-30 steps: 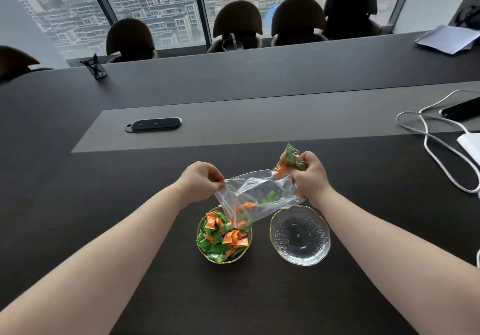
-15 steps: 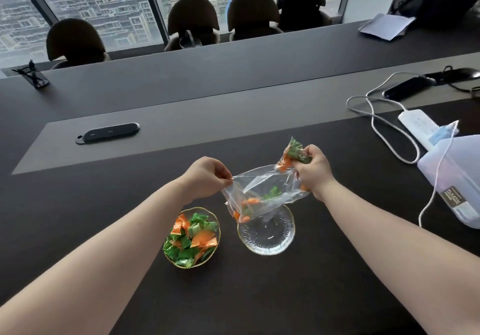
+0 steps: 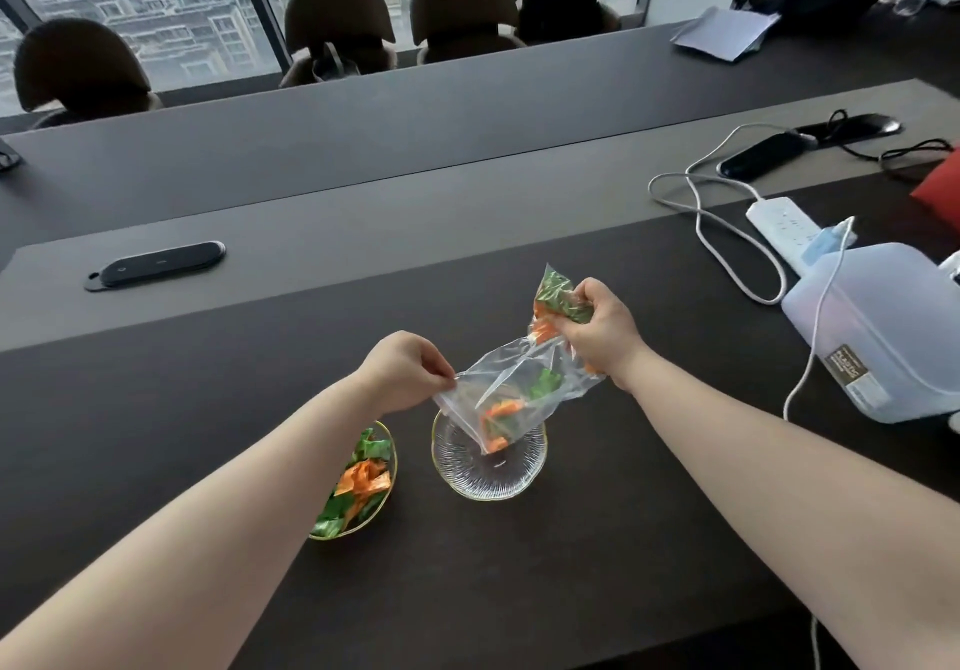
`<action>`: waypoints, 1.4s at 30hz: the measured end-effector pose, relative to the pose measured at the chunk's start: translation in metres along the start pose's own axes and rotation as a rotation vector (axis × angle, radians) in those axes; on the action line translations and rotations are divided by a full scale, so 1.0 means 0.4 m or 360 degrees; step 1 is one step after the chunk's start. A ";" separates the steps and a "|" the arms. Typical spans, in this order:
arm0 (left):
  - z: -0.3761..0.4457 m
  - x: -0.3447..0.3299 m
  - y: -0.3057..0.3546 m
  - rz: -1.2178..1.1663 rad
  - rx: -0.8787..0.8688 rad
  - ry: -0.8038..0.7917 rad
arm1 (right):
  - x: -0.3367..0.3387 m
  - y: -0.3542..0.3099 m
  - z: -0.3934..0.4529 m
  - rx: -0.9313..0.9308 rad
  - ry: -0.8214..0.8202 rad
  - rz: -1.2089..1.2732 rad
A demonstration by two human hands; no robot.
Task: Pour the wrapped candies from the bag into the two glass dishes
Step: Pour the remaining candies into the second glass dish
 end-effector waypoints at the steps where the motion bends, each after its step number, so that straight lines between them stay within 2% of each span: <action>1: 0.001 -0.003 -0.004 0.0000 0.0005 -0.0002 | -0.001 -0.007 0.001 0.0029 -0.0007 -0.0030; 5: 0.007 -0.003 -0.018 0.0009 0.0014 -0.0001 | -0.007 -0.047 0.002 0.0158 -0.0018 -0.0105; 13: -0.001 -0.034 -0.060 0.0098 0.0059 -0.0061 | -0.045 -0.166 -0.008 0.0601 -0.0125 -0.0332; 24: -0.012 -0.074 -0.134 0.0199 0.0153 -0.0094 | -0.048 -0.210 -0.034 0.0731 -0.0201 -0.0352; 28: -0.020 -0.089 -0.153 0.0242 0.0214 -0.0263 | -0.057 -0.241 -0.047 0.0820 -0.0308 -0.0439; 30: -0.016 -0.071 -0.129 0.0088 0.0170 -0.0272 | -0.066 -0.259 -0.059 0.0880 -0.0386 -0.0492; 34: 0.008 0.013 -0.037 -0.0603 -0.0058 -0.0060 | -0.084 -0.282 -0.075 0.0968 -0.0475 -0.0541; 37: 0.007 0.028 0.030 -0.0912 -0.0190 -0.0082 | -0.094 -0.288 -0.078 0.0999 -0.0499 -0.0554; 42: 0.009 0.069 0.044 -0.1219 -0.0222 0.0333 | -0.107 -0.273 -0.075 0.1000 -0.0593 -0.0597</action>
Point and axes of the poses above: each hand's wrist, its own z-axis towards the middle knuckle, its own x-axis out of the back of the hand, y = z × x, the point moved 9 cm from there along z, towards the middle knuckle, and after that the axes turned 12 degrees about -z, right-handed, at the moved point
